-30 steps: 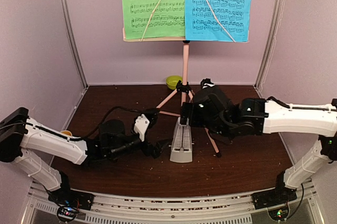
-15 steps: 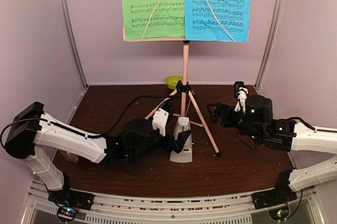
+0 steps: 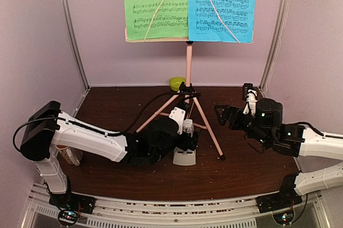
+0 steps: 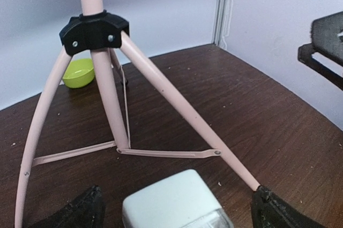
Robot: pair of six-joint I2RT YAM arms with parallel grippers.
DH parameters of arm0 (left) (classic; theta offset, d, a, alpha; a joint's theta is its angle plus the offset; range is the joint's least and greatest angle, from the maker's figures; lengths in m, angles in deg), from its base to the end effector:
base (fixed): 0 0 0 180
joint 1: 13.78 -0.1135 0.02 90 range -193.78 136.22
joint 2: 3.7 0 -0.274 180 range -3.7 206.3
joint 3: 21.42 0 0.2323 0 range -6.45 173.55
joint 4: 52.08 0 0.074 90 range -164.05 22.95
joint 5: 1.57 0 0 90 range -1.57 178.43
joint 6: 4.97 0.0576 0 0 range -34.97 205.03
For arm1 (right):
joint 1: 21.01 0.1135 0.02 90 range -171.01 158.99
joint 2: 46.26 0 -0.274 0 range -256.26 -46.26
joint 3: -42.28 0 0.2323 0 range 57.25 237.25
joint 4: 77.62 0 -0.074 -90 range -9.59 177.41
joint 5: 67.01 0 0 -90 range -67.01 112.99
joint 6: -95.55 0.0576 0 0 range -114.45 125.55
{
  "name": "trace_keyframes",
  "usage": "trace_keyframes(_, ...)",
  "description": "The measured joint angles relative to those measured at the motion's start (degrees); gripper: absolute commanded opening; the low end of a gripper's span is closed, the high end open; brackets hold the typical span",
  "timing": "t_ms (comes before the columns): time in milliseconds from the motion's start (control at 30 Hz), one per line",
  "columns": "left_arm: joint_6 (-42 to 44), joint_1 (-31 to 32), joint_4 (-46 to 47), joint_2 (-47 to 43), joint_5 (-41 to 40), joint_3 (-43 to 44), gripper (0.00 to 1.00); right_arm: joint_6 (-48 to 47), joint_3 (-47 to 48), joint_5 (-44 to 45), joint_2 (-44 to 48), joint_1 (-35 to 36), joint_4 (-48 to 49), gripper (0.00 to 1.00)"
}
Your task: Set up the instrument practice props
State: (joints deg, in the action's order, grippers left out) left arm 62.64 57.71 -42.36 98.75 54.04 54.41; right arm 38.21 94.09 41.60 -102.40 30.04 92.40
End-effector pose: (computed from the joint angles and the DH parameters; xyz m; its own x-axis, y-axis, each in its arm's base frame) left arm 0.1588 -0.3719 0.2416 -0.3180 -0.0401 -0.9472 0.5297 0.8211 -0.2126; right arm 0.1548 0.1623 0.2917 -0.4237 0.2895 -0.8583 -0.3730 0.8078 0.4565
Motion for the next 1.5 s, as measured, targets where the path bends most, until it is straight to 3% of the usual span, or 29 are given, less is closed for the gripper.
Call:
trace_keyframes(433,-8.13,0.26,-14.99,4.42,-8.31,8.28,0.73,-0.85,-1.01,-1.11,-0.07,-0.04,0.87,1.00)
trace_keyframes(600,-5.79,0.35,-13.62,2.16,-8.94,5.16,0.64,-0.83,-1.38,-1.68,-0.04,-0.04,1.09,1.00)
trace_keyframes(767,2.19,0.33,-9.70,-2.54,-5.35,-1.64,0.65,-0.81,-1.70,-2.19,-0.07,-0.04,1.44,1.00)
trace_keyframes(933,7.02,0.20,-8.81,-2.64,-1.62,-1.75,0.82,-0.79,-1.70,-3.37,-0.42,-0.04,2.64,1.00)
trace_keyframes(1067,6.80,-0.02,-9.27,-2.54,-0.20,-1.92,0.88,-0.61,-2.43,-4.90,-0.85,-0.04,4.33,1.00)
trace_keyframes(1300,0.33,-0.31,-13.14,0.26,-1.62,1.33,0.85,0.74,-6.12,-5.86,-0.85,-0.04,7.34,1.00)
trace_keyframes(1500,-5.35,-0.28,-19.26,1.20,-4.46,3.54,0.70,1.22,-6.51,-5.99,-0.87,-0.04,9.35,1.00)
